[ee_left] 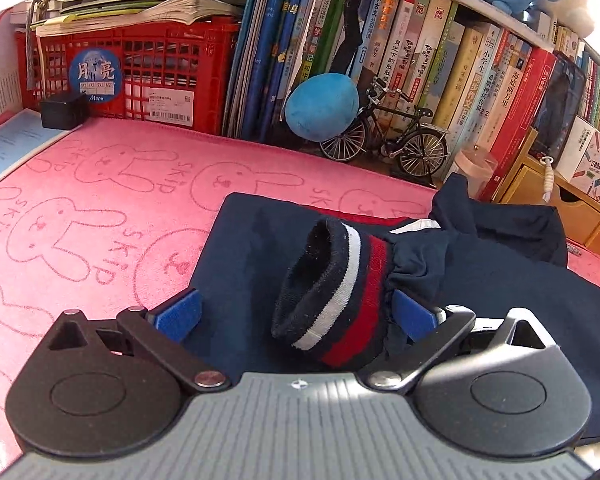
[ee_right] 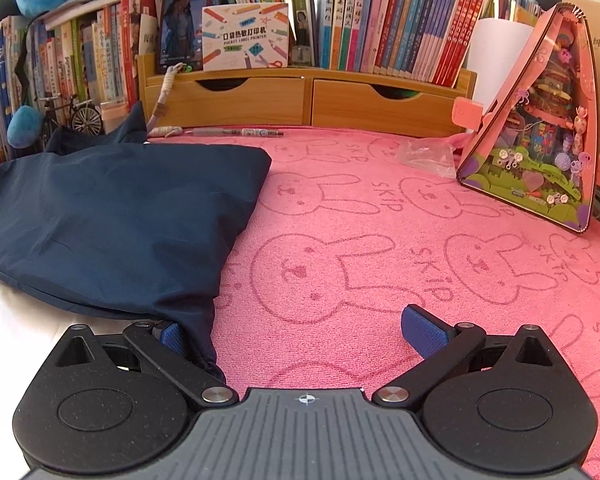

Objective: Fold clothes
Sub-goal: 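Grasp the striped cuff with the left gripper, then drag the cuff across the jacket body with the left gripper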

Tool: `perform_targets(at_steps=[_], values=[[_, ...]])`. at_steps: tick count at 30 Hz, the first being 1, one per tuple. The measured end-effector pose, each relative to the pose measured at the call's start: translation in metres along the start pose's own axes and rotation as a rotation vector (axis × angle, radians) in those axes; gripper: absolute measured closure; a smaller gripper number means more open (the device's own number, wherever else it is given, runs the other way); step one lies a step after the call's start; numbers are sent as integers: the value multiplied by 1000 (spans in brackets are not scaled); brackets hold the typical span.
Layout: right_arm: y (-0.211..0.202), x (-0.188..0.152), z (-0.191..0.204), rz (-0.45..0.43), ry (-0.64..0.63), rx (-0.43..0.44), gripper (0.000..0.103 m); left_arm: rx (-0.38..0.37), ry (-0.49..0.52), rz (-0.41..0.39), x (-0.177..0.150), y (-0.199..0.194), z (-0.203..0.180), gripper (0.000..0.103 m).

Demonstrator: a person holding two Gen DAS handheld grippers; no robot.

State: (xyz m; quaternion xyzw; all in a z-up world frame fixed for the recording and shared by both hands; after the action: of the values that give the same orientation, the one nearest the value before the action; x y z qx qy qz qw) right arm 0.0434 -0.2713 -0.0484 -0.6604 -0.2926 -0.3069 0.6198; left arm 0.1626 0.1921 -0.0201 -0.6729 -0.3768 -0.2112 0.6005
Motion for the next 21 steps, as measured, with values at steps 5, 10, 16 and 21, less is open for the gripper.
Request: perform_targets(at_steps=[5, 10, 16, 21], values=[[0, 0, 0, -2, -3, -2, 0, 67, 57, -14, 3, -3, -10, 0], [0, 0, 0, 0, 0, 0, 0, 140, 170, 45, -13, 15, -29, 6], [0, 0, 0, 0, 2, -1, 0, 106, 140, -37, -1, -15, -40, 46], [0, 0, -1, -1, 8, -3, 0, -12, 16, -51, 8, -43, -19, 47]])
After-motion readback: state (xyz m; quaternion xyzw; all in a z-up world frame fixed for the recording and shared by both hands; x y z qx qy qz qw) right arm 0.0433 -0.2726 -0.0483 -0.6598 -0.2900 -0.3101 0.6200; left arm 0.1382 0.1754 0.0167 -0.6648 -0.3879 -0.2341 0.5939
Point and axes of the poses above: each gripper's, at about its wrist camera, not at the fingertips, and y roughly the way its jaws point, z to its left, x to its top, the point moved 4 cm from there along y, roughly the way its jaws point
